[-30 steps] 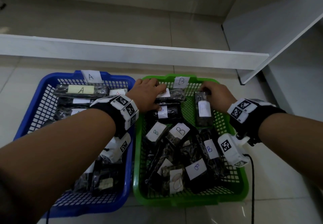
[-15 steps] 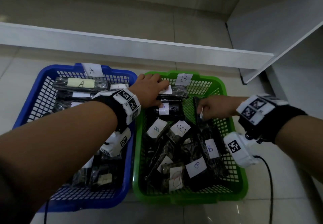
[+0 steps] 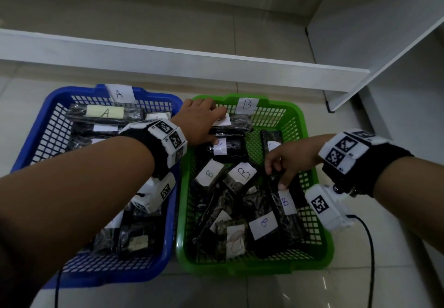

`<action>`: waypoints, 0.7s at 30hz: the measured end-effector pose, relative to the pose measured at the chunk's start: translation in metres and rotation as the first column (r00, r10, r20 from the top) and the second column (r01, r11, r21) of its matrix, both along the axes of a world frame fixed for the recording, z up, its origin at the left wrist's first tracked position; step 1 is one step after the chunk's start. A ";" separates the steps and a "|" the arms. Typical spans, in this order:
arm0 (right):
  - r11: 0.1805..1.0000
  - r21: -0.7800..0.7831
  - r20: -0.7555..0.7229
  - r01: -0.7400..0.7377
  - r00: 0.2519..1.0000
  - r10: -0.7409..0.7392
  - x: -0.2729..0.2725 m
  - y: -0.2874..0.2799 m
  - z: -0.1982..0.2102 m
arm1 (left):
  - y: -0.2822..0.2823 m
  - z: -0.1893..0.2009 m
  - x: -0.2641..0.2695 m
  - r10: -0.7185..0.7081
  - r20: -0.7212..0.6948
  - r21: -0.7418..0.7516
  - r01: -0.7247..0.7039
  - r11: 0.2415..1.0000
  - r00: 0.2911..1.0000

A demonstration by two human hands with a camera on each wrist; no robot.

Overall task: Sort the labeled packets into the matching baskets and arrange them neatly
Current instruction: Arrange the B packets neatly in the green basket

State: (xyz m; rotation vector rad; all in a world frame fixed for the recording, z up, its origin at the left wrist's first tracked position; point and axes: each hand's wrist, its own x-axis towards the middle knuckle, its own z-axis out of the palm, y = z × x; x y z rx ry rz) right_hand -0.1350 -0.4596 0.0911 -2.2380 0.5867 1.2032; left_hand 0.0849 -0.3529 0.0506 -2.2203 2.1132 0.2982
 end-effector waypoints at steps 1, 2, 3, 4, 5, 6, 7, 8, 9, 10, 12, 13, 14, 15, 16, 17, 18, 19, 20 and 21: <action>0.999 0.018 -0.028 -0.041 0.999 0.041 -0.002 0.005 -0.003 | 0.000 0.000 0.000 0.001 -0.002 0.000 -0.001 1.000 1.000; 0.994 0.019 -0.054 -0.103 0.993 0.104 -0.003 0.011 -0.007 | 0.000 0.000 0.000 0.003 -0.004 -0.001 -0.003 1.000 1.000; 0.989 0.015 -0.068 -0.150 0.986 0.150 -0.005 0.016 -0.011 | 0.000 0.000 0.000 0.004 -0.004 -0.001 -0.004 1.000 1.000; 0.986 0.015 -0.072 -0.164 0.984 0.165 -0.006 0.019 -0.014 | 0.001 0.000 -0.001 0.004 -0.003 0.000 -0.004 1.000 1.000; 0.988 0.021 -0.067 -0.151 0.986 0.152 -0.006 0.019 -0.013 | 0.001 0.000 -0.001 0.003 -0.002 0.002 -0.003 1.000 1.000; 0.991 0.025 -0.068 -0.130 0.989 0.132 -0.004 0.016 -0.010 | 0.001 0.000 -0.001 0.002 0.002 0.003 -0.002 1.000 1.000; 0.994 0.025 -0.077 -0.106 0.991 0.108 -0.002 0.011 -0.005 | 0.001 0.001 -0.001 0.001 0.007 0.004 -0.001 1.000 1.000; 0.996 0.022 -0.088 -0.083 0.993 0.085 0.002 0.004 0.001 | 0.001 0.001 0.000 0.001 0.011 0.003 -0.001 1.000 1.000; 0.998 0.027 -0.095 -0.054 0.994 0.057 0.004 -0.003 0.007 | 0.001 0.001 -0.001 0.000 0.014 0.002 0.000 1.000 1.000; 0.999 0.044 -0.104 -0.020 0.994 0.024 0.007 -0.009 0.013 | 0.002 0.001 -0.001 -0.001 0.015 0.001 0.001 1.000 1.000; 0.992 0.087 -0.078 0.096 0.993 -0.089 0.012 -0.017 0.025 | 0.002 0.001 -0.002 -0.006 0.018 -0.001 0.006 1.000 1.000; 0.978 0.101 -0.026 0.185 0.983 -0.183 0.014 -0.019 0.030 | 0.003 0.000 -0.002 -0.008 0.018 -0.002 0.008 1.000 1.000; 0.954 0.110 0.044 0.278 0.958 -0.284 0.017 -0.021 0.036 | 0.003 0.000 -0.002 -0.007 0.018 -0.003 0.007 1.000 1.000; 0.925 0.109 0.122 0.364 0.919 -0.376 0.020 -0.023 0.041 | 0.003 0.000 -0.002 -0.005 0.018 -0.001 0.005 1.000 1.000; 0.899 0.086 0.208 0.428 0.875 -0.437 0.024 -0.025 0.045 | 0.003 0.000 -0.002 -0.004 0.018 0.002 0.004 1.000 1.000; 0.881 0.039 0.297 0.471 0.837 -0.460 0.028 -0.027 0.047 | 0.003 0.001 -0.002 -0.005 0.019 0.004 0.005 1.000 1.000; 0.867 -0.024 0.378 0.498 0.807 -0.454 0.031 -0.027 0.044 | 0.003 0.001 -0.003 -0.007 0.019 0.004 0.007 1.000 1.000; 0.855 -0.100 0.444 0.508 0.792 -0.418 0.034 -0.026 0.040 | 0.003 0.001 -0.003 -0.007 0.018 0.002 0.007 1.000 1.000; 0.846 -0.186 0.492 0.499 0.793 -0.360 0.036 -0.024 0.032 | 0.004 0.001 -0.003 -0.008 0.016 0.000 0.008 1.000 1.000; 0.836 -0.247 0.527 0.489 0.792 -0.308 0.036 -0.022 0.021 | 0.003 0.001 -0.003 -0.009 0.016 -0.001 0.009 1.000 1.000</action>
